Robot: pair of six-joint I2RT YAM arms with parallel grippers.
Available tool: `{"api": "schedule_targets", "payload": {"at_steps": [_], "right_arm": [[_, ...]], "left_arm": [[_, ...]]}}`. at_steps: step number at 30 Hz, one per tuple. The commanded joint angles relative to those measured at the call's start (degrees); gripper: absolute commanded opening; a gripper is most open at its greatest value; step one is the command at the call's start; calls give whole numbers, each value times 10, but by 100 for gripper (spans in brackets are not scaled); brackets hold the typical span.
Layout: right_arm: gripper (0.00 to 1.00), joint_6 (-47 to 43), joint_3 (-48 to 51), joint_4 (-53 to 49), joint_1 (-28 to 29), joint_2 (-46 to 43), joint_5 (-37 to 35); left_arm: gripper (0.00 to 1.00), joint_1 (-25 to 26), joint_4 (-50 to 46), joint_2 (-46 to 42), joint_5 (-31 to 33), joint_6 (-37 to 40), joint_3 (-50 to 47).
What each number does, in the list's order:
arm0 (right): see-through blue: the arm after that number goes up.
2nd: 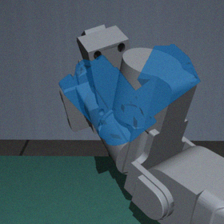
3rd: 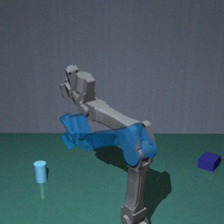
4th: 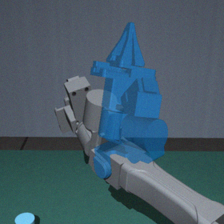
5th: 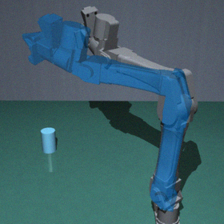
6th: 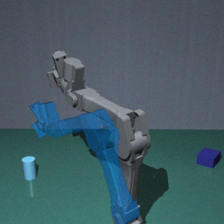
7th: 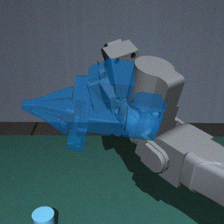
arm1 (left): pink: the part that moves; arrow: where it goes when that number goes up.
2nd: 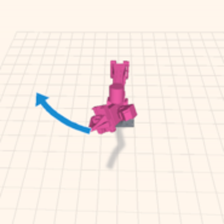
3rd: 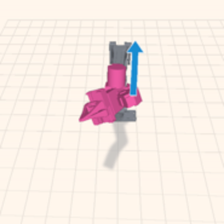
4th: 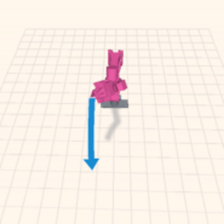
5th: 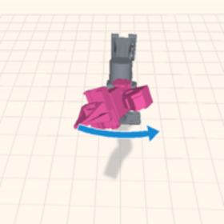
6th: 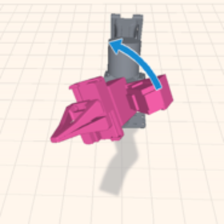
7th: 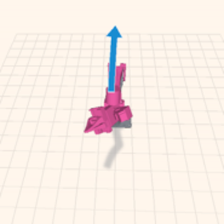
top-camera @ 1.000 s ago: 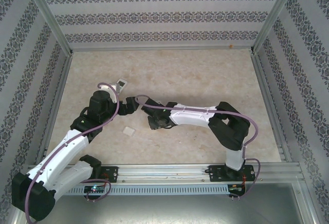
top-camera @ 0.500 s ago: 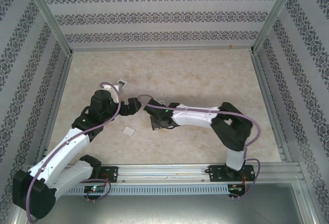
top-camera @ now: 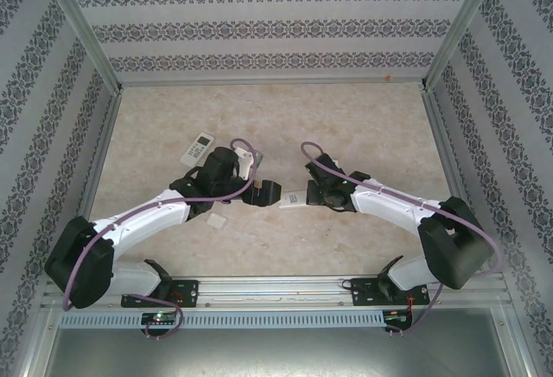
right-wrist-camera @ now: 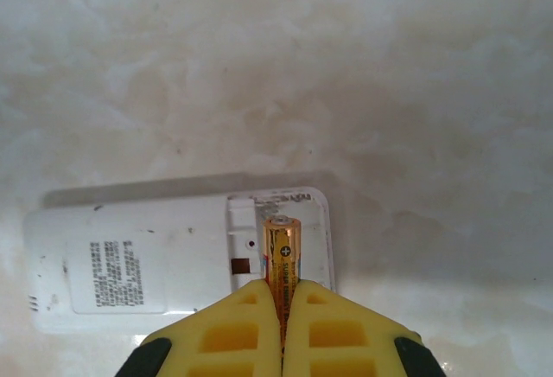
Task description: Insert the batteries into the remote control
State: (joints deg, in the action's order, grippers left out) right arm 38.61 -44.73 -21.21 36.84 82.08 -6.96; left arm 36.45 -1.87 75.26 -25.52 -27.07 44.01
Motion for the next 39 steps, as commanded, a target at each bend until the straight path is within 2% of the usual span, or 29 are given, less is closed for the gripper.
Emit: {"api": "schedule_targets", "payload": {"at_steps": [1, 6, 11, 16, 29, 32, 39], "right_arm": [[2, -22, 9, 6, -6, 7, 16], [2, -57, 12, 19, -13, 20, -12], [1, -76, -8, 24, -14, 50, -8], [1, -82, -9, 28, -15, 62, -28], [5, -78, -25, 35, -3, 95, -21], [7, -83, -22, 30, 0, 104, -33], [19, -109, -25, 10, 17, 91, -85]], "left_arm": [[100, 10, 29, 3, -6, -8, 10], [100, 11, 28, -2, 9, -2, 1], [100, 11, 23, -3, 14, 1, 4], [100, 11, 27, -5, 21, 1, -3], [100, 11, 32, -1, 20, -1, -3], [100, 11, 31, -3, 20, -2, -6], [100, 11, 38, 1, 22, -1, -6]]}}
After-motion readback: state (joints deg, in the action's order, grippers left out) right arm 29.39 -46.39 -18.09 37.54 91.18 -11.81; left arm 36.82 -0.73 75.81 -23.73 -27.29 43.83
